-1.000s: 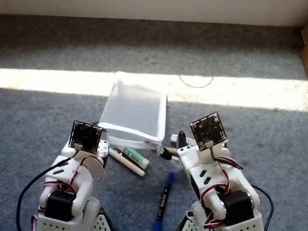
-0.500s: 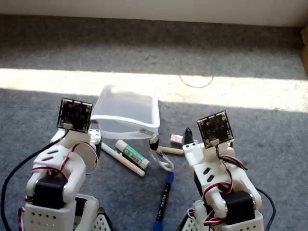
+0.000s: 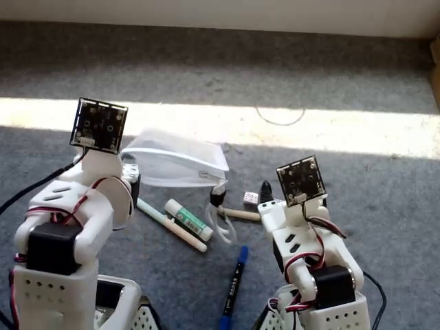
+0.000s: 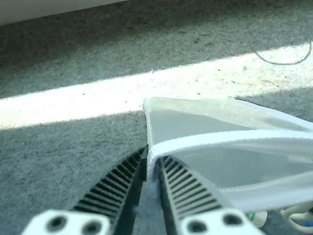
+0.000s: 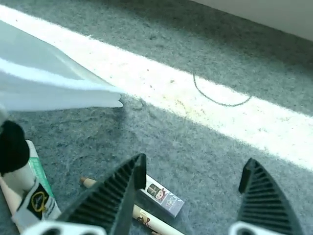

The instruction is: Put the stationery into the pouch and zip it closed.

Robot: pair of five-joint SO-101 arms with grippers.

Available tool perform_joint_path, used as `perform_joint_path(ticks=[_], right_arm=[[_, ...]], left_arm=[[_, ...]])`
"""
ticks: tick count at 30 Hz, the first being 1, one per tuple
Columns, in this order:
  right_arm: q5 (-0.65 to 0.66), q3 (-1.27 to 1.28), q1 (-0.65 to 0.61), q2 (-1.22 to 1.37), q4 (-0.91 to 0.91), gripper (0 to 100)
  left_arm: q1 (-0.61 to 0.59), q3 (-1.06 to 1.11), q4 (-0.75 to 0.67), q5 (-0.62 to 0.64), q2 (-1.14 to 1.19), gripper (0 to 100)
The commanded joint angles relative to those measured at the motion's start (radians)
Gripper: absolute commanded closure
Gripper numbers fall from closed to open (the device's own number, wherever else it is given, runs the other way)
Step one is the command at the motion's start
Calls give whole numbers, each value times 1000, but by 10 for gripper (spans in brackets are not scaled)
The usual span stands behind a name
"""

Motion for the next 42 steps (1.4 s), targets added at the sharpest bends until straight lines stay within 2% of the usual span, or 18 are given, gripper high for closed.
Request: perform_joint_path(ticks=[1,10,16,21,26,31,42], right_arm=[[11,-4,12,-1,-24,709],[40,-7,10,39,-24,710],[107,-28,2,312,-42,710],[112,-114,-10,495,-53,710],[253,-142,-81,607,-48,710],[308,-191,-90,725,-48,710],[324,-378,-90,1012,-53,710]], left_arm=[[-21,-74,8,12,42,993],[-99,-70,12,52,84,993],[-134,-51,9,54,81,993],[-156,-41,8,54,81,993],[-156,-39,9,52,84,993],[-156,-19,8,51,79,993],[-156,-21,8,51,77,993]])
